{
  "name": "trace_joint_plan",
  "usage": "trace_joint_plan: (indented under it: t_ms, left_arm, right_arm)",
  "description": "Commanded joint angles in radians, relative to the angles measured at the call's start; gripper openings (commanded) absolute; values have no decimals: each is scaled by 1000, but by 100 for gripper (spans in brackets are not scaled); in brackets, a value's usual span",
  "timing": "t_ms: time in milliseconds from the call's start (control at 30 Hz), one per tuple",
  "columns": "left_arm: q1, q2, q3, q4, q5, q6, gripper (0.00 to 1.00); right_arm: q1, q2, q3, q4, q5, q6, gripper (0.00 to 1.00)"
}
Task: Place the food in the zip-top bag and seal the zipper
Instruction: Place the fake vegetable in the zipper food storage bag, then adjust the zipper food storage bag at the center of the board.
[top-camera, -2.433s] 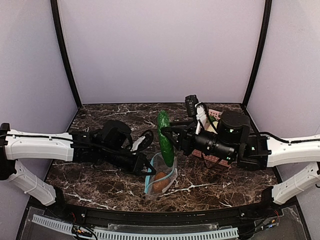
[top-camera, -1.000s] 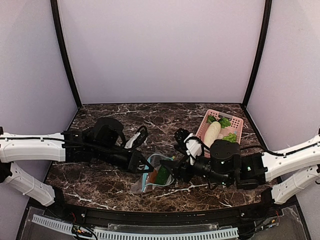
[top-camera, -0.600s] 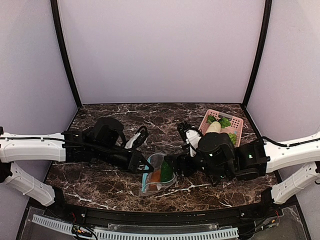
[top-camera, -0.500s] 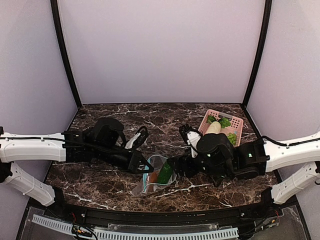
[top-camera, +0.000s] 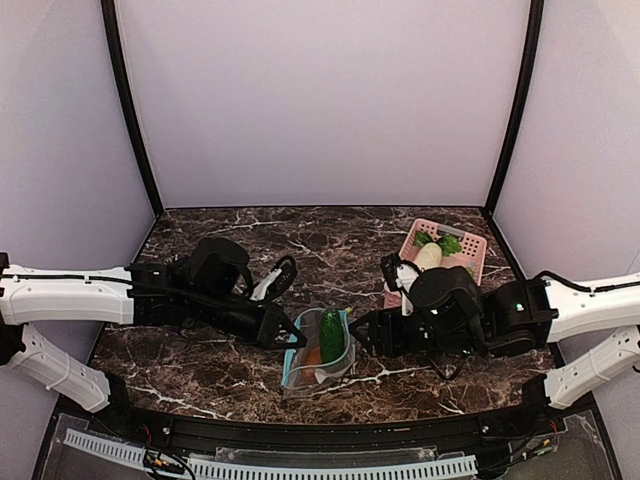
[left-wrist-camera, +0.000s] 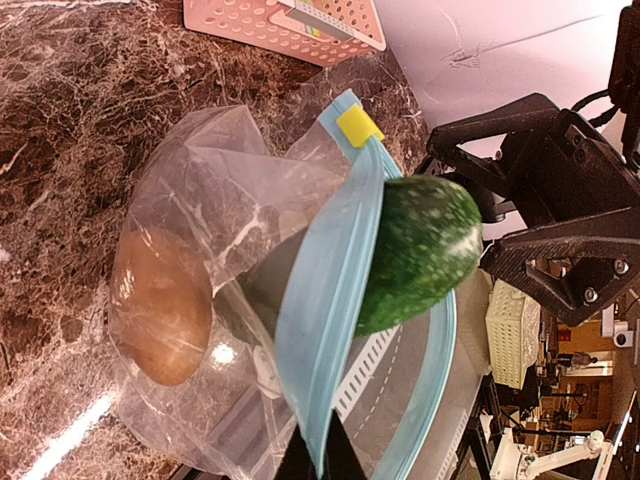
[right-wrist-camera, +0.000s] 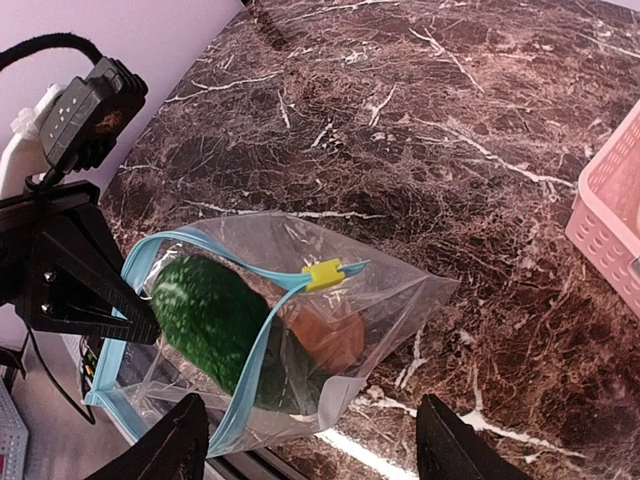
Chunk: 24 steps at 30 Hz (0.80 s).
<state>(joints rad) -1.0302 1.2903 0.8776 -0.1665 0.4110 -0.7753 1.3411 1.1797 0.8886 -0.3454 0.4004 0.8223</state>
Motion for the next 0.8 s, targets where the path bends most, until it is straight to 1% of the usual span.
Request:
trace_joint_plan:
  t_ms: [0, 300, 600, 767]
  left_arm:
    - [5, -4, -24, 10, 10, -8, 1]
    - [5, -7, -47, 39, 14, -22, 1]
    - [5, -13, -58, 48, 16, -29, 1]
    - [5, -16, -60, 44, 17, -29, 1]
  right_arm:
    - [-4, -26, -25, -5, -13, 86, 68]
    - [-4, 18, -29, 37, -67, 104, 62]
    - [-3, 102, 1, 49, -74, 112, 53]
    - [-4, 121, 1, 77, -85, 108, 51]
